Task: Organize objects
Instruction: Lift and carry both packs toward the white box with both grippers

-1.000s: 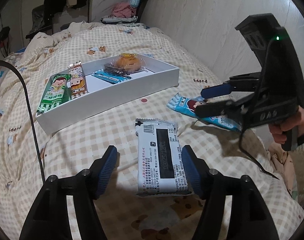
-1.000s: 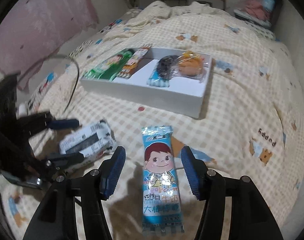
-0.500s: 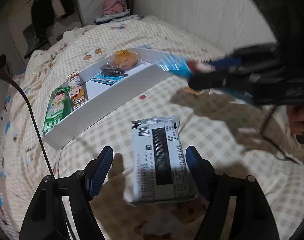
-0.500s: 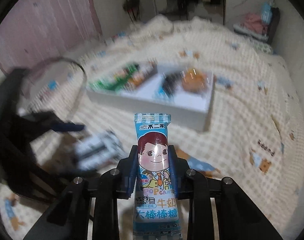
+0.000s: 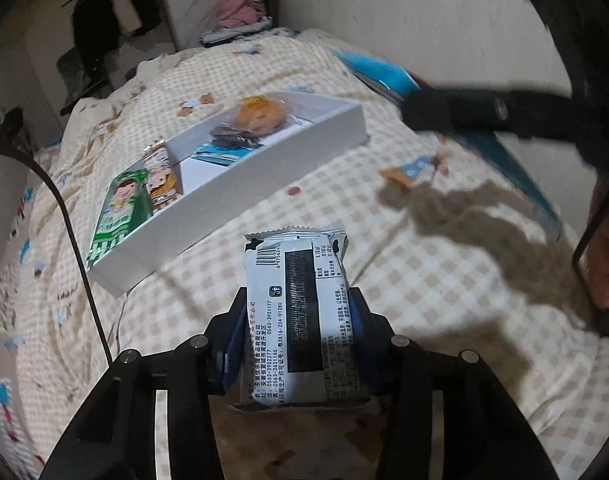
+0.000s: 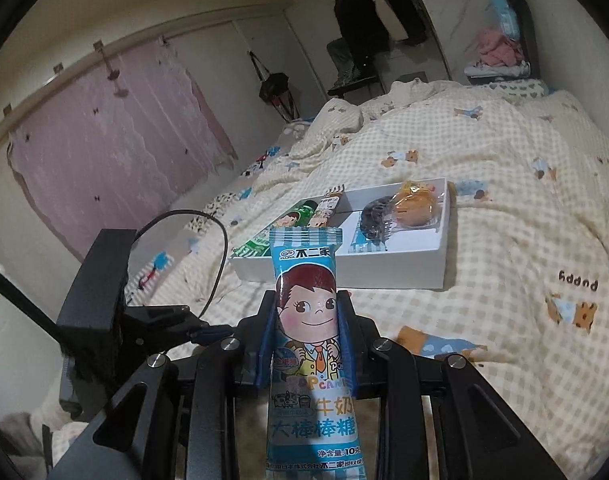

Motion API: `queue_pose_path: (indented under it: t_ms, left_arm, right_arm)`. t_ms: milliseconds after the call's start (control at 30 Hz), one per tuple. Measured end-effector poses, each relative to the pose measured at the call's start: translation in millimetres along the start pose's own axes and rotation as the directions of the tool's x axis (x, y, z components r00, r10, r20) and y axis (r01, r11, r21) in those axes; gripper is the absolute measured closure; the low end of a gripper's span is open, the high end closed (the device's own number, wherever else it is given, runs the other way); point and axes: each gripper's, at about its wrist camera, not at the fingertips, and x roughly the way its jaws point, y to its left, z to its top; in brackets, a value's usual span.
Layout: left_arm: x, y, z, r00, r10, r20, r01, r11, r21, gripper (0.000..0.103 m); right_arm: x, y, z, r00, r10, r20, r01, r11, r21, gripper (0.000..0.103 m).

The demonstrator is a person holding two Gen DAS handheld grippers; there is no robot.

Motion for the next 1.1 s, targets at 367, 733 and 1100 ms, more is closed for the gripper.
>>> queue_pose_path:
  t_ms: [367, 733, 1100]
  left_arm:
    - [-37, 21, -1, 0.983, -0.091, 0.16, 0.107, 0.99, -0.093, 0.053]
    - [-33, 8, 12, 0.973, -0.142, 0.183, 0.161, 0.982, -0.097, 0.053]
    - [-23, 32, 15, 0.975, -0.133, 0.179, 0.167, 0.966, -0.196, 0.053]
  right_arm:
    - [-5, -1, -3, 0.993, 0.106, 0.057, -0.11, 0.991, 0.075, 0.073]
    - [-10, -12, -5, 0.969, 0.219, 0.113, -0.237, 0.954, 0.186, 0.073]
    - [21, -41, -11, 0.965, 0.25, 0.082, -0.263, 0.909, 0.323, 0.073]
